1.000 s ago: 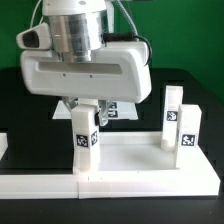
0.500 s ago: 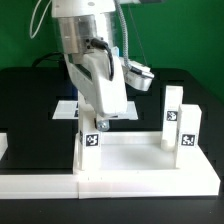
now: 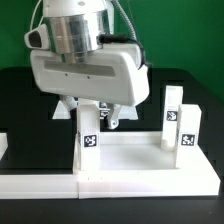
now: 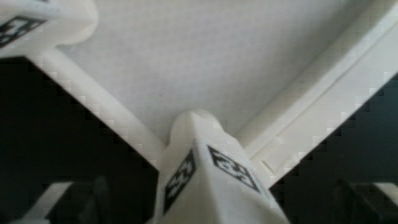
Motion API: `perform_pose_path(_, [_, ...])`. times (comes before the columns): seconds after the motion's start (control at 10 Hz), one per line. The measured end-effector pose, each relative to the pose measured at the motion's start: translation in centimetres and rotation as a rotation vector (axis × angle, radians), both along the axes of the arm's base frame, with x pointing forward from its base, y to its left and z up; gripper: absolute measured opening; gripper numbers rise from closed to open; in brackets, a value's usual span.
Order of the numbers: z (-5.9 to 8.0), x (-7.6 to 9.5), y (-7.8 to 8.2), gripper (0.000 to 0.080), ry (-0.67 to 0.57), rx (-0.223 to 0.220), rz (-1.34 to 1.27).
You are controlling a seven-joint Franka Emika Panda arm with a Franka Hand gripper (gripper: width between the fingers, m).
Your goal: Assemble desk
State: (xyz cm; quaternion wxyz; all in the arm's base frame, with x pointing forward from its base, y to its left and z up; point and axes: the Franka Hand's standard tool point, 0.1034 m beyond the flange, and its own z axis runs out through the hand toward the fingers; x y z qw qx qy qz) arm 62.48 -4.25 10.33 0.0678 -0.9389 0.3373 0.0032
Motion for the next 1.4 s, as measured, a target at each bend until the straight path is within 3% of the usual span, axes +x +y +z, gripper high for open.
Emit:
perform_pose_path(0.2, [0.0,-0.9,-0.5,0.0648,-0.049,-0.029,0.092])
perform_pose_path(0.4, [0.0,-0.7,-0.6,0.0649,-0.07,-0.041,0.25])
perform_pose_path(0.5, [0.3,-0.2,-1.1,0.0649,-0.111,-0.103,0.532])
perform_pose_path(0.6, [0.2,0.3,-1.0,0.0649,-0.125,-0.126,0.763])
perform_pose_path(1.0, [0.2,1.0,-1.0,0.0623,-0.143,-0.138,0.707])
perform_pose_path(1.1, [0.2,1.0,-1.0,0.0447,-0.138,-0.133,0.651])
perform_pose_path(1.2, [0.2,1.0,-0.9,0.0447,-0.134,-0.129,0.593])
perform_pose_path(1.3, [0.2,1.0,-0.9,0.0286,-0.128,-0.123,0.51])
perform_pose_path(1.4, [0.2,1.0,-1.0,0.0287,-0.123,-0.119,0.449])
